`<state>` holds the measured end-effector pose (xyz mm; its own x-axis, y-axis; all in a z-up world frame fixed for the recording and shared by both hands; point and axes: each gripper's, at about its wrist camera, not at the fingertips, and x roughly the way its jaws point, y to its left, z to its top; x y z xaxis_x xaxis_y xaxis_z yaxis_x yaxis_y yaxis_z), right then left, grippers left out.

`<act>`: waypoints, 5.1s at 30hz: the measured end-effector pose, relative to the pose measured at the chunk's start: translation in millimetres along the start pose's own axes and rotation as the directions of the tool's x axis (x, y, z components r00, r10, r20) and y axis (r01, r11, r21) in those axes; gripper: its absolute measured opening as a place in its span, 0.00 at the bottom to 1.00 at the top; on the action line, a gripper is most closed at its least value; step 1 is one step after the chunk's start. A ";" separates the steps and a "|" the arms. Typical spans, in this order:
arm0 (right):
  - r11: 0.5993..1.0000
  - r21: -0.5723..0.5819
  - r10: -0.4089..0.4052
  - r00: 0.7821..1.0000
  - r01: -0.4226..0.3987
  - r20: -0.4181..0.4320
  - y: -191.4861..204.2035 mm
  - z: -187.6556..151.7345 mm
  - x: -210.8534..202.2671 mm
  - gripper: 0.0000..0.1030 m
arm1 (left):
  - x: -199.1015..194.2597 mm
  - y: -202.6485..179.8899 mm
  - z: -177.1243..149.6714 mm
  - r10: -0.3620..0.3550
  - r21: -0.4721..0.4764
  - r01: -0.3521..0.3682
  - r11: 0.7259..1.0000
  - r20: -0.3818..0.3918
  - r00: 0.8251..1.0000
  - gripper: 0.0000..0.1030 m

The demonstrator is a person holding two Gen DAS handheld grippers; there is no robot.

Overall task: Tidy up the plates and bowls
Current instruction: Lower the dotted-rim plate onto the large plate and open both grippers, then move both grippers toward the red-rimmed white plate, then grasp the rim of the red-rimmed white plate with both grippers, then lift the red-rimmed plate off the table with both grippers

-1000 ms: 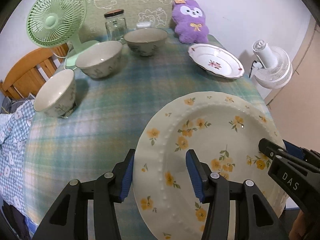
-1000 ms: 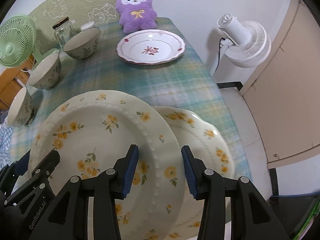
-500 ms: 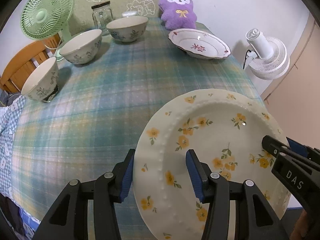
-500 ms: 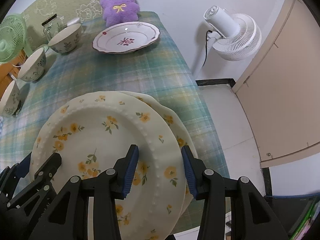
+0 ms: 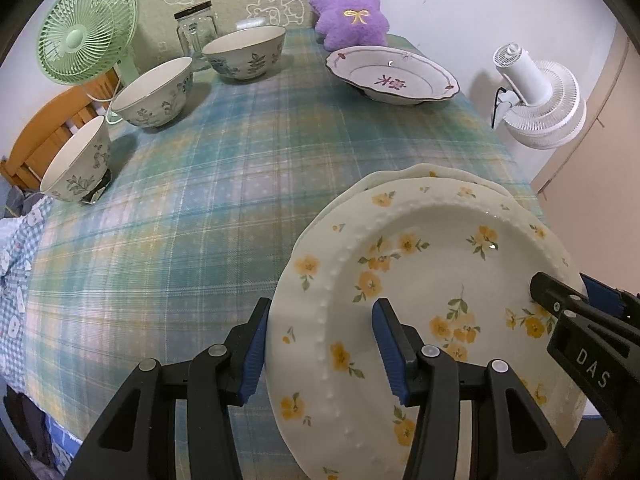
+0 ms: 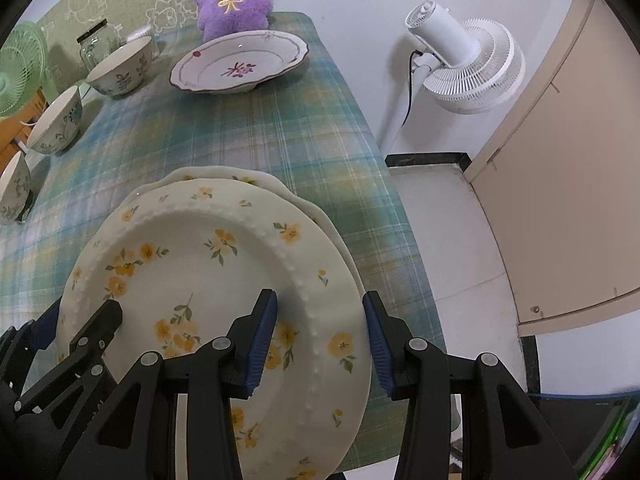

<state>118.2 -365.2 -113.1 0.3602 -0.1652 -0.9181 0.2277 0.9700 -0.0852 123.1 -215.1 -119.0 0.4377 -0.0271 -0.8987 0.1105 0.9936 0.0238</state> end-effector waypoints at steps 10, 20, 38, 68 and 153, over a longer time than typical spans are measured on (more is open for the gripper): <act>1.000 -0.027 -0.006 1.000 0.007 0.024 2.3 2.9 3.5 0.46 | 2.8 -4.9 -0.9 0.051 -0.039 -0.051 0.998 0.015 0.999 0.51; 0.995 -0.090 -0.036 0.998 0.040 0.044 9.2 4.7 6.7 0.45 | 5.7 -10.5 -1.1 0.102 -0.069 -0.099 0.993 0.033 0.994 0.52; 0.993 -0.114 -0.031 0.997 0.039 0.073 3.5 14.5 12.6 0.45 | 4.6 -15.7 0.7 0.093 -0.106 -0.091 0.990 0.021 0.995 0.70; 0.992 -0.062 0.126 0.958 -0.113 0.257 34.8 79.4 -127.0 0.72 | -112.5 31.0 92.7 -0.063 0.033 0.057 0.998 0.231 0.971 0.81; 0.991 -0.094 0.112 0.984 -0.100 0.136 21.2 257.6 131.1 0.31 | 136.3 -21.6 246.9 0.149 -0.043 -0.146 0.988 0.103 0.983 0.35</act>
<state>403.2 -412.3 -135.6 0.5030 -0.0783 -0.8607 0.1050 0.9940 -0.0290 400.7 -267.3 -133.9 0.5386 0.1105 -0.8353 0.0070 0.9907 0.1356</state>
